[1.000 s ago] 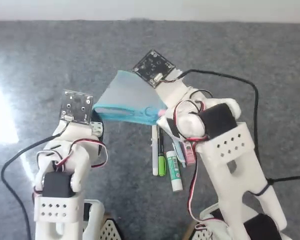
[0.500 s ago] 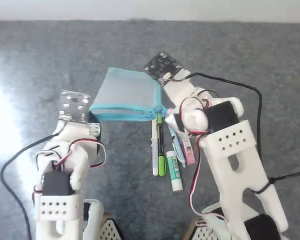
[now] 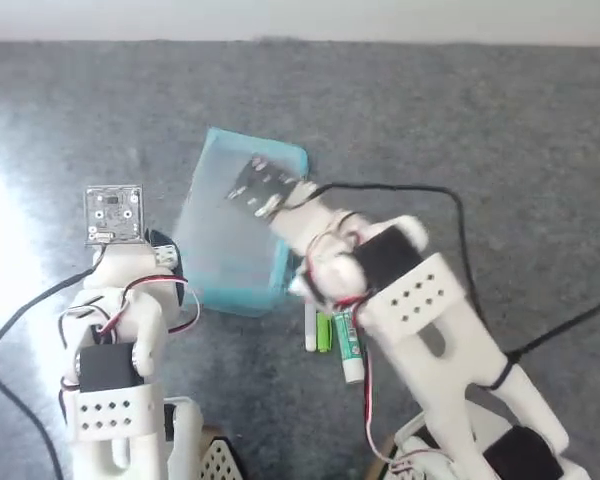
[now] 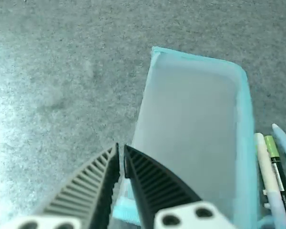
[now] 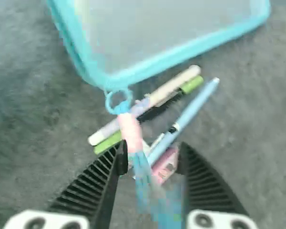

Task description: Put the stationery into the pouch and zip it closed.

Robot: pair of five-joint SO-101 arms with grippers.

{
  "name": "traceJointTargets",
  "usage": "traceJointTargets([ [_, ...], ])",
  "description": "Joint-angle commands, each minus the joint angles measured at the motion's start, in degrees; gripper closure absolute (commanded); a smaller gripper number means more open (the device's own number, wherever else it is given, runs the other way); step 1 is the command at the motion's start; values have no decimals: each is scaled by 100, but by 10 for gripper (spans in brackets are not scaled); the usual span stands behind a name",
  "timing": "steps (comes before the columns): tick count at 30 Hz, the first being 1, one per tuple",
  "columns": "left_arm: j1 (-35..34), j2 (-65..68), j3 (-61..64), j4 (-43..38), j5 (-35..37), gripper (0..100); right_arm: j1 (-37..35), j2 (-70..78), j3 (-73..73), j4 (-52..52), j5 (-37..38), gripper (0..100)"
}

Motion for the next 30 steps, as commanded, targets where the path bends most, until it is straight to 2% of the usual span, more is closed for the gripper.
traceJointTargets([
  [1,-26,-35,163,-404,185,988,-444,-295,-62,-13,-114,719],
  [3,-26,-35,286,-510,237,988,-497,-409,-105,4,-123,725],
  [7,-149,-79,312,-519,-97,986,-374,-848,-44,22,-123,734],
  [12,-1266,-26,163,-229,-554,849,-523,-1130,985,-611,-343,734],
  [15,-2268,-9,-233,53,-624,860,-541,-1095,2057,-1701,-352,733],
  [17,-2708,176,-681,211,-826,871,-541,-1095,2567,-2325,-246,734],
  [19,-2796,633,-1226,466,-1029,869,-541,-1059,2681,-2527,-290,734],
  [25,-3077,2989,-3389,1116,-1152,827,-549,-602,2602,-3002,-844,732],
  [30,-3262,5169,-5947,2374,-1152,804,-1182,48,2637,-3732,-1090,731],
])
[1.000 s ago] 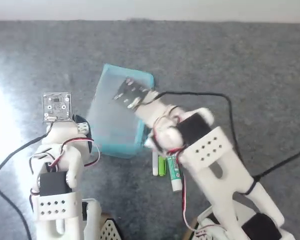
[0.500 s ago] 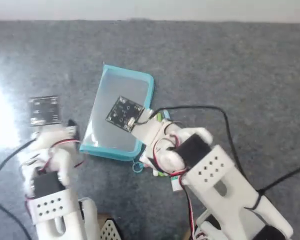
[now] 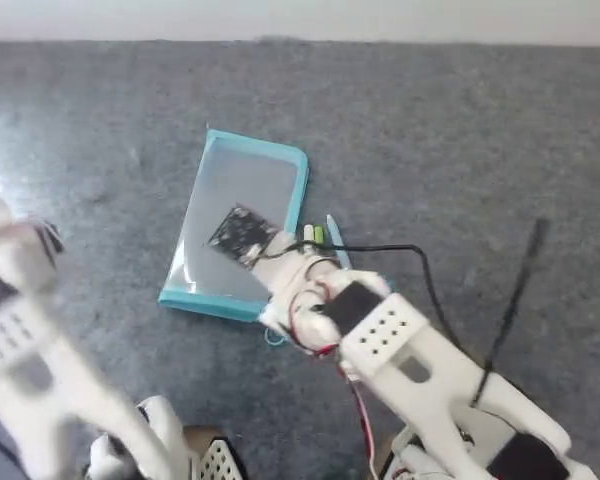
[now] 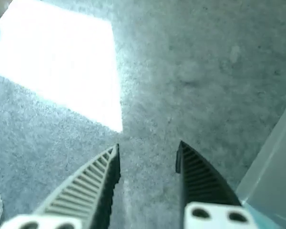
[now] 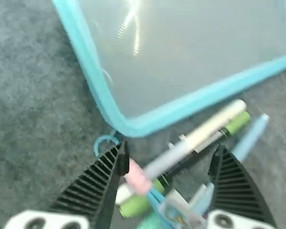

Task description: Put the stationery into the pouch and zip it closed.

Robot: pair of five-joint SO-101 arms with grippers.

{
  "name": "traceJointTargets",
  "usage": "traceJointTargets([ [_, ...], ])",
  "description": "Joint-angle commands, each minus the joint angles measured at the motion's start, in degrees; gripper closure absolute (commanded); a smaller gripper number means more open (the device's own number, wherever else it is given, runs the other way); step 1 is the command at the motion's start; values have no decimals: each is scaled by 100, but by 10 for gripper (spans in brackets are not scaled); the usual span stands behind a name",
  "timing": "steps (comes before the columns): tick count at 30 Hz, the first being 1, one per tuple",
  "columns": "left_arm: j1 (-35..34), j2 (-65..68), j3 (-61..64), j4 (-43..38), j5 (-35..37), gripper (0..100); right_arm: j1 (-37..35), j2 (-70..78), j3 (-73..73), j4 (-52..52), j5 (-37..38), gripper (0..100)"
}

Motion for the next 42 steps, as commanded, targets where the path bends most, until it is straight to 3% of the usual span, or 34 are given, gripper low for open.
traceJointTargets([
  [1,-123,2092,-2712,1257,-70,804,-488,356,-35,-549,-132,731],
  [8,-62,4360,-5842,2760,-369,804,-804,813,114,-664,229,731],
  [12,-97,5187,-6686,2857,-396,804,-778,-4,571,-356,536,731],
  [18,-62,5565,-6835,2840,-404,804,-303,-611,440,796,1530,732],
  [25,0,5591,-6826,2831,-404,804,-84,453,246,303,2409,731],
  [38,0,5600,-6826,2743,-413,804,-57,1859,-343,136,2514,740],
  [42,0,5600,-6826,2743,-413,804,22,1877,-299,224,2505,876],
])
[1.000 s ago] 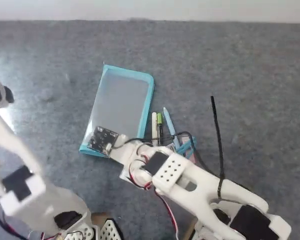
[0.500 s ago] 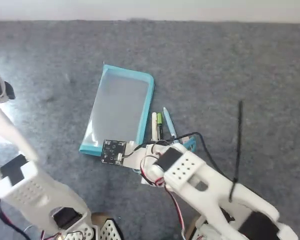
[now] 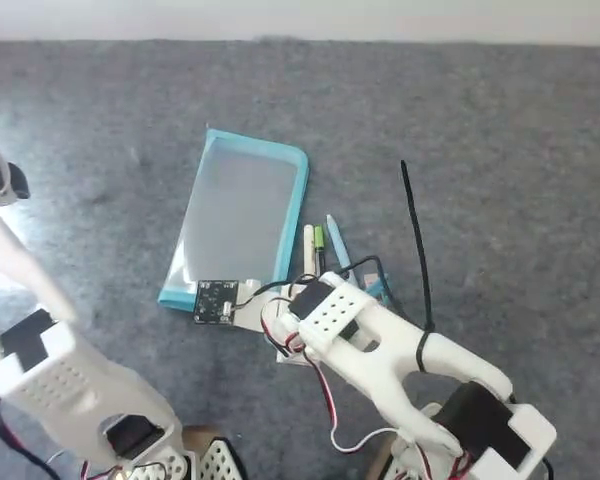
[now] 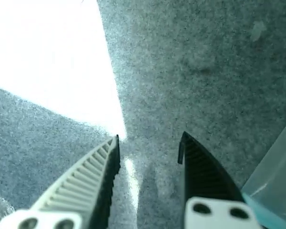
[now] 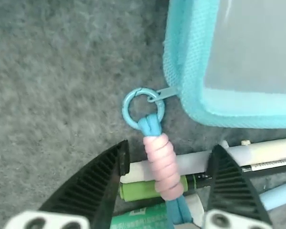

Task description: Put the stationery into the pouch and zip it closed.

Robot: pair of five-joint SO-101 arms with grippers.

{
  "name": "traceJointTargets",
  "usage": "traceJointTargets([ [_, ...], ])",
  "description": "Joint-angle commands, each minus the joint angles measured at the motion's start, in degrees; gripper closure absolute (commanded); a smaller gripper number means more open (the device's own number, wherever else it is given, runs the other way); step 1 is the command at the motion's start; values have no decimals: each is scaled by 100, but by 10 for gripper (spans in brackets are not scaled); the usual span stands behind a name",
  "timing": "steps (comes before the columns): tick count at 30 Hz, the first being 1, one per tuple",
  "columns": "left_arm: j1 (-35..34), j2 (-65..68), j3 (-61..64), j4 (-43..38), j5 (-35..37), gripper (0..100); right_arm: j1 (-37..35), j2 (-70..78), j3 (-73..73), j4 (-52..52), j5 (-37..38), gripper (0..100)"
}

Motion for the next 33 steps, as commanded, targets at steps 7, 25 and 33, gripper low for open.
traceJointTargets([
  [7,44,-62,-268,-9,-53,806,637,-40,-255,66,26,991],
  [25,1231,-1547,198,202,-1125,744,1956,-497,-5380,3160,-897,991],
  [33,1934,-4325,3969,-967,-1574,742,1798,330,-7130,4110,-1266,991],
])
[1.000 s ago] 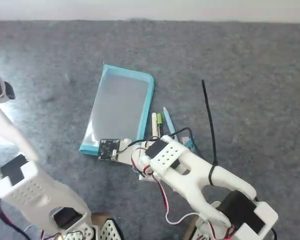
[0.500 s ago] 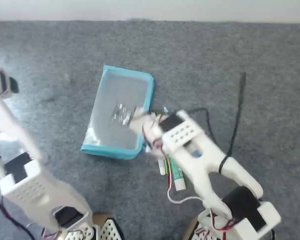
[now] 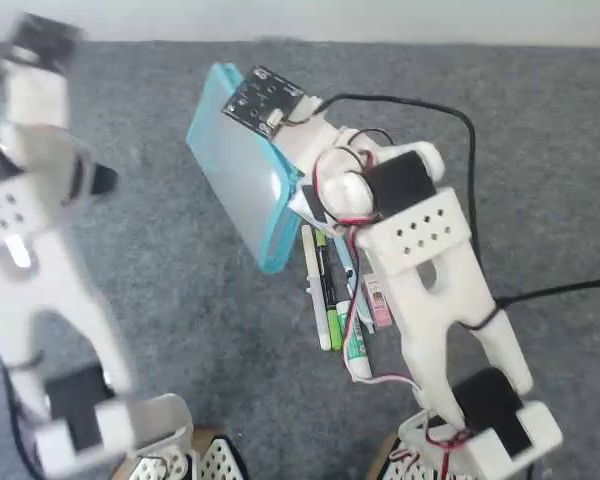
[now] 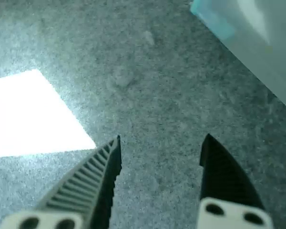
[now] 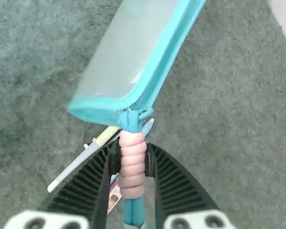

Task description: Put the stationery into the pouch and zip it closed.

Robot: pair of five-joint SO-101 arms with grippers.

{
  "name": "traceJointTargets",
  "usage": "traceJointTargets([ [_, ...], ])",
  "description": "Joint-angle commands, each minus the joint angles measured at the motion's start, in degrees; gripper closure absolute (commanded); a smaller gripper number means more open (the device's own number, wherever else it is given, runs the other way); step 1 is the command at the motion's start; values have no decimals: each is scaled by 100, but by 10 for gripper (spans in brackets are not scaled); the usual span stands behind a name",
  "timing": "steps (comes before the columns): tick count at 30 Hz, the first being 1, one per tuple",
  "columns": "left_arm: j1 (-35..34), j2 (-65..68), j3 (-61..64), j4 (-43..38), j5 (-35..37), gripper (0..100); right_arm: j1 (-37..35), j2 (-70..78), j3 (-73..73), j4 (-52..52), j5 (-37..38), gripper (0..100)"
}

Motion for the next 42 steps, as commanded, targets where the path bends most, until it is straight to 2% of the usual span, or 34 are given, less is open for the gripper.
traceJointTargets([
  [1,299,-2066,2607,-1213,-149,741,22,224,-958,338,-413,991],
  [5,563,-3771,4822,-2303,-123,703,57,752,-1653,637,-1064,991],
  [9,642,-5222,5851,-2488,167,695,22,1262,-2576,1112,-1723,992],
  [13,615,-5899,5965,-2145,563,695,4,1675,-3499,1314,-2215,992],
  [16,615,-5934,5974,-2101,826,695,-66,1745,-3947,1314,-2303,992],
  [19,624,-5934,5947,-2127,1152,692,-110,1745,-4229,1288,-2286,992],
  [22,659,-5960,5930,-2259,1785,649,-198,1763,-4466,963,-2145,992],
  [29,1055,-5969,6035,-2690,2787,615,-391,1780,-4712,690,-1741,992],
  [34,1143,-5969,6123,-2866,3174,615,-374,1780,-4712,752,-1705,992],
  [39,1125,-5969,6018,-3015,3209,615,-365,1789,-4695,980,-1688,992],
  [42,844,-5969,5789,-3033,3200,615,-180,1798,-4484,1279,-1574,991],
])
